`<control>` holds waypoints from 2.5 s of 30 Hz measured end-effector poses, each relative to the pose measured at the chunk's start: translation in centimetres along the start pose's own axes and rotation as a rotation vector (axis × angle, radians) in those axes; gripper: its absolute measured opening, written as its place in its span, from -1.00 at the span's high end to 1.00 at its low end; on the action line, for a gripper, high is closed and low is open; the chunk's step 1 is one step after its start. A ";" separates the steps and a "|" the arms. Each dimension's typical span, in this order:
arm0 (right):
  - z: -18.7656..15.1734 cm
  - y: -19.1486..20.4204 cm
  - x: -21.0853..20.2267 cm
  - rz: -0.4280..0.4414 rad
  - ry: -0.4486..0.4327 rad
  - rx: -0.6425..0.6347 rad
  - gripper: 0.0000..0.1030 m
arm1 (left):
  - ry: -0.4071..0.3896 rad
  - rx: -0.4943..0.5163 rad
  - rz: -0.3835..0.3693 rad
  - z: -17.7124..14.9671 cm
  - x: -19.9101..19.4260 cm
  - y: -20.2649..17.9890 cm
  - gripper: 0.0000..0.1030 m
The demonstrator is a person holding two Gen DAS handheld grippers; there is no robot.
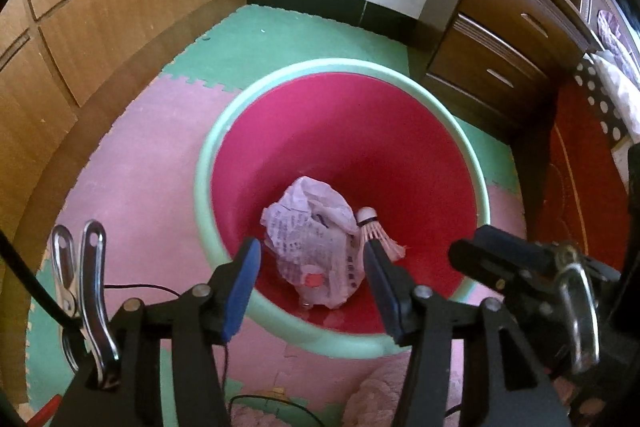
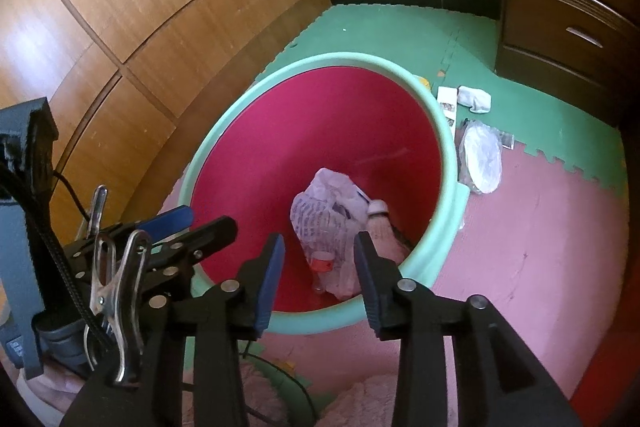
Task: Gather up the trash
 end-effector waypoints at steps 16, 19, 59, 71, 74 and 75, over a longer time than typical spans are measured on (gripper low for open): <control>2.0 -1.0 -1.8 -0.022 -0.049 -0.012 0.27 | 0.001 -0.094 0.121 1.0 -0.7 5.1 -0.10; 2.5 -1.8 -2.1 -0.047 -0.061 -0.003 0.27 | 0.006 -0.117 0.115 1.1 -0.4 5.7 -0.10; 2.9 -8.9 5.5 -0.211 0.102 0.035 0.29 | 0.176 -0.124 0.132 -0.6 7.8 5.1 -0.08; 2.4 -9.4 6.6 -0.139 0.114 0.094 0.37 | 0.178 -0.139 0.128 -0.8 8.9 4.1 0.17; 2.5 -9.4 6.6 -0.134 0.119 0.083 0.37 | 0.180 -0.160 0.133 -0.9 8.8 4.3 0.27; 2.4 -9.3 6.6 -0.134 0.120 0.079 0.37 | 0.180 -0.171 0.130 -0.9 8.8 4.4 0.31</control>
Point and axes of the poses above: each gripper's, at about its wrist camera, not at the fingertips, and x roughly the way its jaws point, y to its left, z to its top, the point moved 6 cm from there along x, roughly the way its jaws point, and after that the axes turned 6 degrees about z, right-handed, at the moved point
